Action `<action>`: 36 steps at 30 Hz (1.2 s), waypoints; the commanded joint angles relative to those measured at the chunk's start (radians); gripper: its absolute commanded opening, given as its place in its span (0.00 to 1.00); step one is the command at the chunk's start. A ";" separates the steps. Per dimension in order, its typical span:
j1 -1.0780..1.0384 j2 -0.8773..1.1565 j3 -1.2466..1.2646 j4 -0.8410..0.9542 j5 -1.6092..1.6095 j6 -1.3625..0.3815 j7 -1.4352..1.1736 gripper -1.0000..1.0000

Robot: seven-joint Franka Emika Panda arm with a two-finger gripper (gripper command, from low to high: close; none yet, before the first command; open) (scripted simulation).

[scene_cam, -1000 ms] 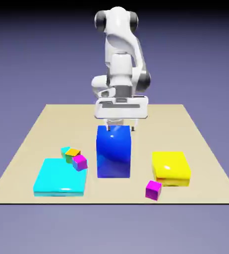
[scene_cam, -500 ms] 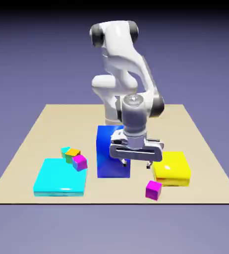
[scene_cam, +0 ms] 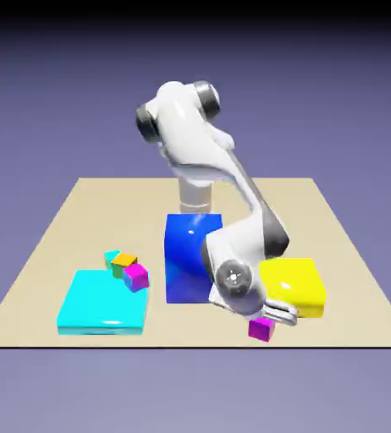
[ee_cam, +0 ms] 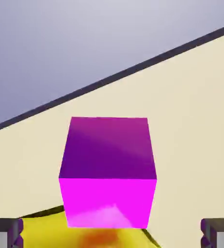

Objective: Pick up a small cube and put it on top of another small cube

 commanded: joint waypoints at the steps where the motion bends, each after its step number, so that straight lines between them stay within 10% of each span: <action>1: 0.006 0.015 -0.005 -0.028 -0.004 0.043 -0.001 0.50; 4: 0.021 0.052 -0.017 -0.097 -0.014 0.149 -0.005 0.50; 5: 0.021 0.052 -0.017 -0.097 -0.014 0.149 -0.005 0.00; 26: -0.600 -0.554 -0.253 -0.424 0.053 -0.165 -0.444 0.00; 36: -0.899 -0.483 0.030 -0.502 -0.048 -0.092 -0.364 0.00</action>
